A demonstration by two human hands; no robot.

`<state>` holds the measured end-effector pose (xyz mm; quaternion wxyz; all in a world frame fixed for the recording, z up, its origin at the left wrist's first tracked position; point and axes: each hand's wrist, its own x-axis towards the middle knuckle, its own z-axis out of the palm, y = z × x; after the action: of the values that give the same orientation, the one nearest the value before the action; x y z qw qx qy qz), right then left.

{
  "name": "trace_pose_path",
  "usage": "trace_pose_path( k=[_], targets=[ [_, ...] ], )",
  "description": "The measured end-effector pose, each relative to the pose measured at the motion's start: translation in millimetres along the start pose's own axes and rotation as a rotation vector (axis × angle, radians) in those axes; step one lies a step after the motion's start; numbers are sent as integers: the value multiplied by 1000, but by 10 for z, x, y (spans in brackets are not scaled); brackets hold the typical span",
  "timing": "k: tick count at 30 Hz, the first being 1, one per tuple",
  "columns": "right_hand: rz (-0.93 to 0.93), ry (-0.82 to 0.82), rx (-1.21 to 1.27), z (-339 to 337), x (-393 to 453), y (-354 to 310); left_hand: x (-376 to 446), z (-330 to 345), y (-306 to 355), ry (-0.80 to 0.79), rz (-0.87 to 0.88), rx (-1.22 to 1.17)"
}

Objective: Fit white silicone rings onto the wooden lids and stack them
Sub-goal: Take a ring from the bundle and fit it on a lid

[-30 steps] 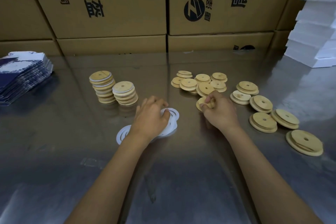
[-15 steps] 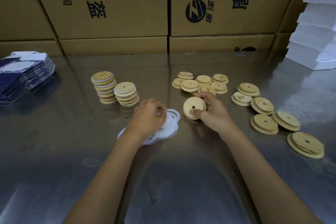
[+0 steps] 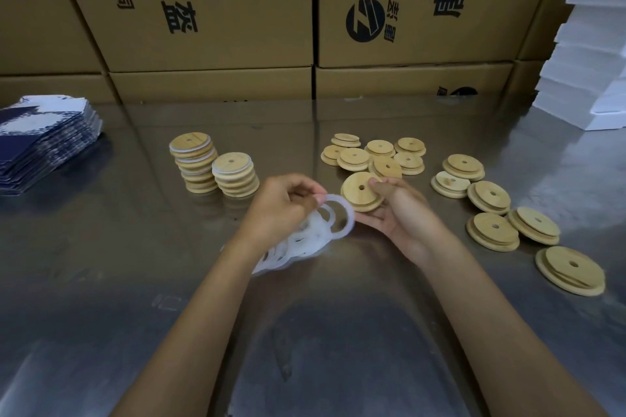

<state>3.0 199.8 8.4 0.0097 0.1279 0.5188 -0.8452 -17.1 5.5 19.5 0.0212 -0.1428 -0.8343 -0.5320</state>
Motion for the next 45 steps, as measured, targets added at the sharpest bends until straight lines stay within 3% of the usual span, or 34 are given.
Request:
trace_pose_path(
  k=[4,7,15,26,33,45],
  targets=[
    [32,-265,-138,49,-77,1,-24,38,103,-1,-20,-221],
    [-16,-344,-252,99,-130,35,-39,86,129,70,11,-225],
    [-90,-338,-389,134,-167,65,-16,82,104,204,93,-113],
    [-106,-243,-366,111,-142,66,-1,61,68,122,69,-83],
    [-87,-269,-338,55,-98,73,7,46,56,87,13,-95],
    [-67,-188,-172,57,-70,74,-4,39,98,48,-90,-248]
  ],
)
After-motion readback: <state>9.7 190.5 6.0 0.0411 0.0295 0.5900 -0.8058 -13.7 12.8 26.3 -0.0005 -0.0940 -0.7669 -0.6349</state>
